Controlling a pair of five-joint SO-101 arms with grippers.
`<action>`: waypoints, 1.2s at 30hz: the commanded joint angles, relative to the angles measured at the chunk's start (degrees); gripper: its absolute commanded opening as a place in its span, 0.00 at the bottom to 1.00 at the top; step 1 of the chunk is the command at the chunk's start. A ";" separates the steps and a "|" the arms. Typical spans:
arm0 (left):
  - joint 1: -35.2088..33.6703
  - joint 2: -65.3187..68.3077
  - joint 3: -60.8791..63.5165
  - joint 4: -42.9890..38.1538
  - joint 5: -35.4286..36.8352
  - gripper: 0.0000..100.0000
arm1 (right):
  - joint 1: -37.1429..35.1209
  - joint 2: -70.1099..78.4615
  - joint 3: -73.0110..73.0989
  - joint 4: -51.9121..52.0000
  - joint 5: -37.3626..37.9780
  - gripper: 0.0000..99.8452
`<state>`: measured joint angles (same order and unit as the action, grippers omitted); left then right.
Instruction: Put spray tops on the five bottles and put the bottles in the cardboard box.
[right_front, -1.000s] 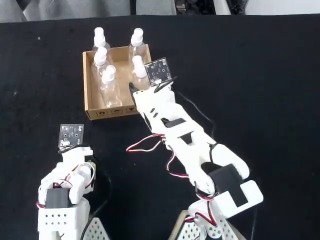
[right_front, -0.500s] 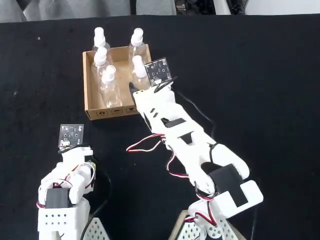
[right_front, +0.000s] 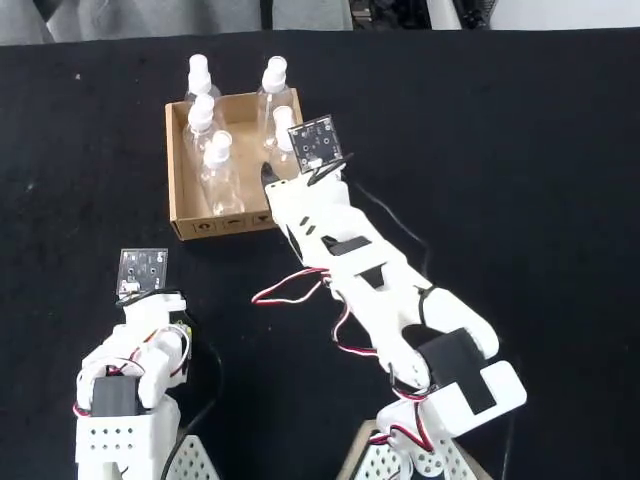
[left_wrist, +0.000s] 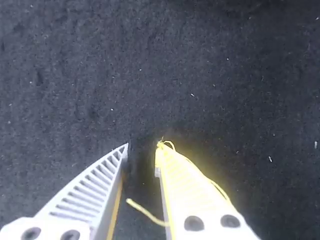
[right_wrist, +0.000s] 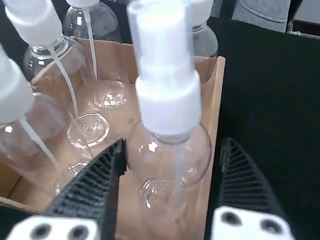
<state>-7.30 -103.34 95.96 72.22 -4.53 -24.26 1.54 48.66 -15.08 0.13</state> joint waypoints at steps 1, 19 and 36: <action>-0.22 -0.35 1.54 0.26 -0.44 0.08 | 0.88 -0.04 -2.42 -0.97 -0.18 0.24; -0.22 -0.44 1.54 0.26 -0.44 0.08 | 0.79 -0.57 -1.36 -0.97 -0.26 0.32; -0.22 -0.44 1.54 0.26 -0.44 0.08 | 0.26 -16.40 4.62 9.58 -0.26 0.32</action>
<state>-7.30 -103.34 95.96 72.22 -4.53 -24.26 -9.63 52.70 -5.93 0.13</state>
